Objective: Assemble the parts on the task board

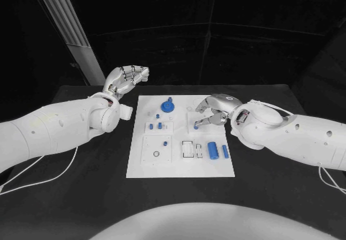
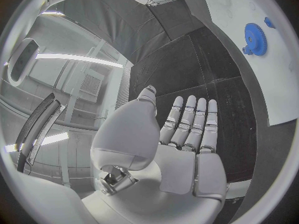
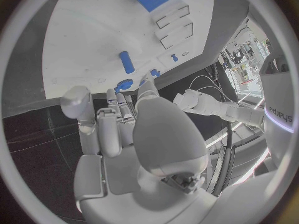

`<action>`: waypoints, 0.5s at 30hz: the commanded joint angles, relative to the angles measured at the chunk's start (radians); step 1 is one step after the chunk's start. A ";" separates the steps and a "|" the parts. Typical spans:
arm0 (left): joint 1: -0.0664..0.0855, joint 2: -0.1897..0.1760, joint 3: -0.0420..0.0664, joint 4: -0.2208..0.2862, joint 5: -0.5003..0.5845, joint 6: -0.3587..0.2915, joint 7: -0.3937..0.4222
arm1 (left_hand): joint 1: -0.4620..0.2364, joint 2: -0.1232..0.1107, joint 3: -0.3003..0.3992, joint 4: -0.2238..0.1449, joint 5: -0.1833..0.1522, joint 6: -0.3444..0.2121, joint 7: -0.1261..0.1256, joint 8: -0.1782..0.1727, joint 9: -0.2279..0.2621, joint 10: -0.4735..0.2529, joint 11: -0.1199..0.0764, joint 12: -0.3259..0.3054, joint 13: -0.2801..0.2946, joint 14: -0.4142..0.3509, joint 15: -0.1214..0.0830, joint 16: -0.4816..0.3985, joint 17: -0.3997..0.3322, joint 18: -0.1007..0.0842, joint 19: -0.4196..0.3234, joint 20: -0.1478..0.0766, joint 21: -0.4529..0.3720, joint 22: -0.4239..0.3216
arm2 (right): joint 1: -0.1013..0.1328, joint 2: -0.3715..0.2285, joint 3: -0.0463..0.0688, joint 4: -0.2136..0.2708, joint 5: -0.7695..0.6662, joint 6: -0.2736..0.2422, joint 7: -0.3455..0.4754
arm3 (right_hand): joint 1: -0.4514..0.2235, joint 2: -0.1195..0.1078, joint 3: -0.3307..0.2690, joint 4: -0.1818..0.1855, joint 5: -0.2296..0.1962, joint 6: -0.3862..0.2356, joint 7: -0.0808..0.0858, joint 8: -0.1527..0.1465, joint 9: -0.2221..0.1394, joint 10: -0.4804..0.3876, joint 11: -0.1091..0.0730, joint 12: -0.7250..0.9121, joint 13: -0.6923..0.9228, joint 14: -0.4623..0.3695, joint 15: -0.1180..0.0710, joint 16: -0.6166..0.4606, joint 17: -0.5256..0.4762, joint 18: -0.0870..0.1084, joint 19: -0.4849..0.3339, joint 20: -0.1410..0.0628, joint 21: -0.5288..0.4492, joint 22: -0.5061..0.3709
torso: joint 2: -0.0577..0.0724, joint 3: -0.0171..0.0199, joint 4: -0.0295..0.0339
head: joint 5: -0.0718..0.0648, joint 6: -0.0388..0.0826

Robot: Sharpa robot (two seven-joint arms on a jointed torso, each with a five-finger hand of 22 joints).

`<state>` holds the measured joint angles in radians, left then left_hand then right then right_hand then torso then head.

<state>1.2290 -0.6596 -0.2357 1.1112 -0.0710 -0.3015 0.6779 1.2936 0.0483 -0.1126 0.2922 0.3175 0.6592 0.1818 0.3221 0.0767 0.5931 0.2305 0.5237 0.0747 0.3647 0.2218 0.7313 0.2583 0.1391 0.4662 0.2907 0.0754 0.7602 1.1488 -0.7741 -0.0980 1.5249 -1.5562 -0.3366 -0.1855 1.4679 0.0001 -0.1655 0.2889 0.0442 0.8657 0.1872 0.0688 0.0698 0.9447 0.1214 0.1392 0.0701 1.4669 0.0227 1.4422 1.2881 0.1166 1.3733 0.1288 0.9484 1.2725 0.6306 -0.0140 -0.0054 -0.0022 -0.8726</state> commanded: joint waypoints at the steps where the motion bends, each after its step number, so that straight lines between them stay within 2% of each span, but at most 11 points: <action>1: 0.001 -0.001 0.000 0.001 0.001 0.010 0.215 | 0.009 0.003 -0.008 0.000 0.006 -0.010 0.081 0.005 -0.001 -0.008 -0.001 0.004 -0.001 -0.007 -0.001 0.004 -0.001 -0.017 0.007 0.000 -0.004 -0.001 | -0.001 0.011 0.000 -0.008 -0.030 0.076 -0.028 | -0.010 -0.006 0.008 0.000 0.003 -0.003 -0.008 0.005 0.001 0.000 -0.005 0.009 0.001 0.051 -0.008 -0.006 -0.003 0.008 -0.001 -0.008 -0.006 -0.003 | 0.000 -0.0006 -0.0005 | 0.001 0.000; 6: 0.001 -0.002 0.000 0.002 0.001 0.010 0.214 | 0.009 0.003 -0.008 0.000 0.006 -0.010 0.081 0.005 -0.001 -0.008 -0.001 0.004 -0.001 -0.007 -0.001 0.004 -0.001 -0.017 0.007 0.000 -0.004 -0.001 | -0.007 0.028 0.000 -0.020 -0.037 0.106 -0.045 | -0.003 -0.004 0.021 -0.005 0.003 -0.005 -0.011 0.005 0.001 0.002 -0.008 0.017 0.003 0.051 -0.015 -0.007 -0.005 0.008 -0.001 -0.015 -0.007 -0.004 | -0.001 -0.0010 0.0000 | 0.000 0.000; 15: 0.002 -0.003 0.000 0.003 0.001 0.009 0.213 | 0.009 0.004 -0.009 0.000 0.007 -0.010 0.081 0.006 -0.001 -0.008 -0.001 0.005 -0.001 -0.007 -0.001 0.005 -0.002 -0.017 0.007 0.000 -0.004 -0.002 | -0.014 0.048 0.001 -0.033 -0.059 0.134 -0.063 | 0.082 0.039 0.061 -0.036 0.002 0.034 -0.025 0.025 0.007 0.051 -0.024 0.057 0.007 0.055 -0.023 0.000 0.006 0.004 0.004 -0.026 -0.001 -0.001 | 0.000 -0.0004 0.0006 | 0.003 0.000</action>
<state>1.2289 -0.6622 -0.2357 1.1124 -0.0710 -0.3015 0.6779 1.2936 0.0483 -0.1154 0.2894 0.3175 0.6556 0.1854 0.3220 0.0767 0.5931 0.2305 0.5237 0.0748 0.3647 0.2218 0.7313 0.2571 0.1392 0.4662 0.2907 0.0754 0.7594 1.1336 -0.7278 -0.0978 1.4927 -1.5904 -0.2408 -0.2311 1.5417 0.0390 -0.1095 0.2527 0.0442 0.8956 0.1626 0.0891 0.0756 0.9907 0.0985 0.1940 0.0761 1.4670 0.0085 1.4375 1.2936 0.1166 1.3781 0.1104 0.9440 1.2704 0.6303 -0.0148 -0.0053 -0.0008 -0.8726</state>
